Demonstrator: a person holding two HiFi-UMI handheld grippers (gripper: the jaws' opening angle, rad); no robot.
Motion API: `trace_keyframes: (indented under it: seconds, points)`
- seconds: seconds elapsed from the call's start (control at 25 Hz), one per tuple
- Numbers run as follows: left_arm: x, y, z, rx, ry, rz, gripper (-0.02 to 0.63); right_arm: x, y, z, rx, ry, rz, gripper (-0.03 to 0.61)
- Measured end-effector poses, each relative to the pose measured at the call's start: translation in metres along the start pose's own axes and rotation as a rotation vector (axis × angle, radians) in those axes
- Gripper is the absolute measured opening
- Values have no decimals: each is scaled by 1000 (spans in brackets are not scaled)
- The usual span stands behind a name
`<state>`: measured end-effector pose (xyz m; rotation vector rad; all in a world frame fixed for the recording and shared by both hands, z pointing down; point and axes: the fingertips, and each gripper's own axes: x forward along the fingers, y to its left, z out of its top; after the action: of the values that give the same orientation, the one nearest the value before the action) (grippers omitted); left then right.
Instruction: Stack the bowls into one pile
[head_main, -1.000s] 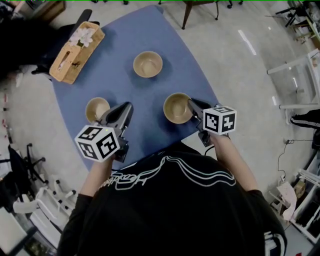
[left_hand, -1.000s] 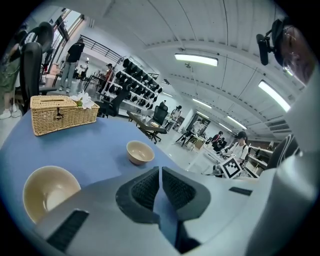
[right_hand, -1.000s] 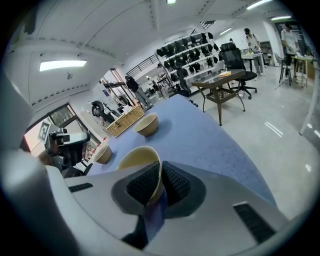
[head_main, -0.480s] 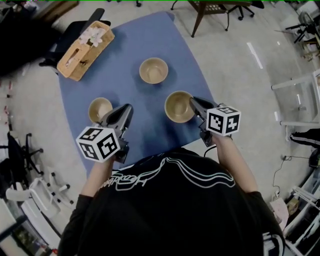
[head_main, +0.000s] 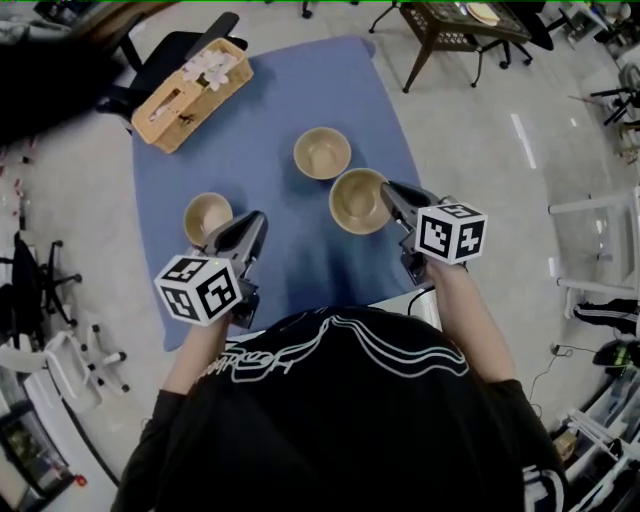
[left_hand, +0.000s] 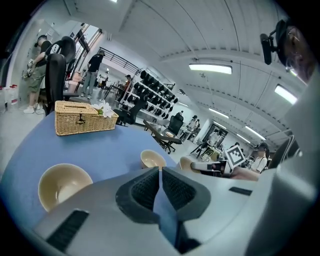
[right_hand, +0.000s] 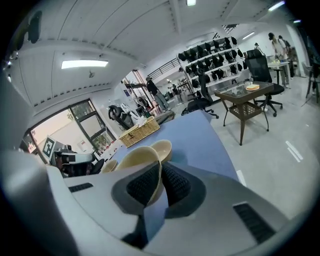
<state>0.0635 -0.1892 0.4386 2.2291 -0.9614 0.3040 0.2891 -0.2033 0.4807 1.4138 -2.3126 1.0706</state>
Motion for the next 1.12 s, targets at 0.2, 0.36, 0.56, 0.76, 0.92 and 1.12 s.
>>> trace_keyframes:
  seconds: [0.2,0.36,0.56,0.76,0.92,1.12]
  points:
    - [-6,7,3,-23,-32,42,38,16,6,27,-49,-9,41,44]
    - [-8,14,4,-41,-55,67,38,31,12,43,-80,-17,68,44]
    - [-13,17,-1,-61,-75,88,38,43,18,55,-109,-19,95,44]
    - [-15,22,-1,-79,-97,105,38,60,21,66,-127,-17,112,44]
    - [-16,28,-5,-91,-98,114,38,75,22,71,-138,-10,118,44]
    - [-19,35,-7,-112,-106,128,38,94,20,76,-147,5,115,44]
